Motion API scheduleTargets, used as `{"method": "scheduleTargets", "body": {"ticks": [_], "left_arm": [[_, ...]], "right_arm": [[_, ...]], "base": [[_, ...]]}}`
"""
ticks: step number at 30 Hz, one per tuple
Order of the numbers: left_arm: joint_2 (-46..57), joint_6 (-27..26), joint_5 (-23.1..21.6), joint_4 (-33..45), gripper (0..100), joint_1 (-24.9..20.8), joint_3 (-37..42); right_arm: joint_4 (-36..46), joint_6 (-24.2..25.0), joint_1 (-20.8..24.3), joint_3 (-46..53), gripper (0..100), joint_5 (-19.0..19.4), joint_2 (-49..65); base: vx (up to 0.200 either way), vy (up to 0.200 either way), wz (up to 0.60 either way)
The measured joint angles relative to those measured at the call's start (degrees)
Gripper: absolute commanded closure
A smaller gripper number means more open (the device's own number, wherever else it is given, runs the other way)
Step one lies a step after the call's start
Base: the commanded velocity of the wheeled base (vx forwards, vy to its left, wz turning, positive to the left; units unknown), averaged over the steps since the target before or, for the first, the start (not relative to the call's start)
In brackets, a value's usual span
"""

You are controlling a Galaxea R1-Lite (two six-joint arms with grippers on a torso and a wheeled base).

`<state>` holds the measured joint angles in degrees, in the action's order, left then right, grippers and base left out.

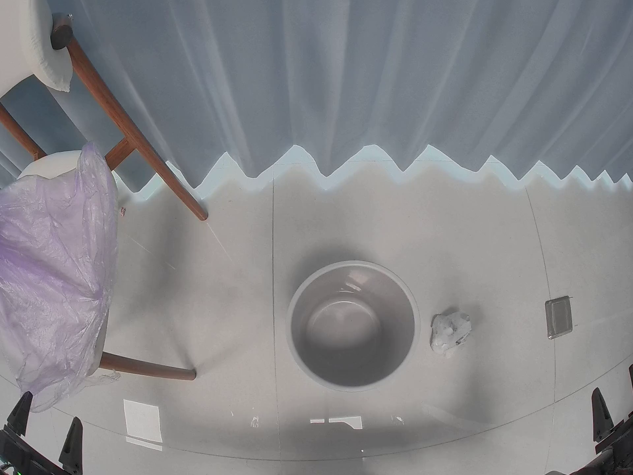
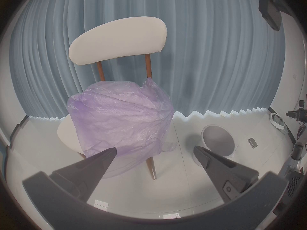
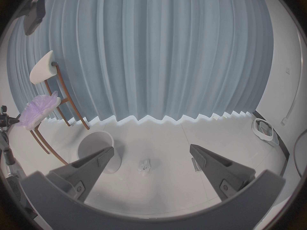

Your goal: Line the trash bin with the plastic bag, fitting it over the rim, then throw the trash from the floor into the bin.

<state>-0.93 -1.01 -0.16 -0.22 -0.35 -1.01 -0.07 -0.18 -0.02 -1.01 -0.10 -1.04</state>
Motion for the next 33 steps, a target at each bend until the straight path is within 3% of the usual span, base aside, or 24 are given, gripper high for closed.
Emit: {"method": "scheduleTargets", "body": {"ticks": [14,21,27,33], "left_arm": [[0.0,-0.27,0.16,-1.3,0,0.09,0.0],[0.0,-1.69,-0.16,-11.96,0,0.09,0.0],[0.0,-5.41,-0.41,-11.85,0,0.11,0.0],[0.0,-13.57,-1.4,-14.42,0,0.13,0.0]], "right_arm": [[-0.02,0.02,0.0,0.0,0,0.0,0.0],[-0.02,0.02,-0.02,0.0,0,0.0,0.0],[-0.06,-0.02,0.0,0.0,0,0.0,0.0],[-0.06,-0.06,0.0,0.0,0,0.0,0.0]], "base": [[0.0,0.0,0.0],[0.0,0.0,0.0],[0.0,0.0,0.0],[0.0,0.0,0.0]]}}
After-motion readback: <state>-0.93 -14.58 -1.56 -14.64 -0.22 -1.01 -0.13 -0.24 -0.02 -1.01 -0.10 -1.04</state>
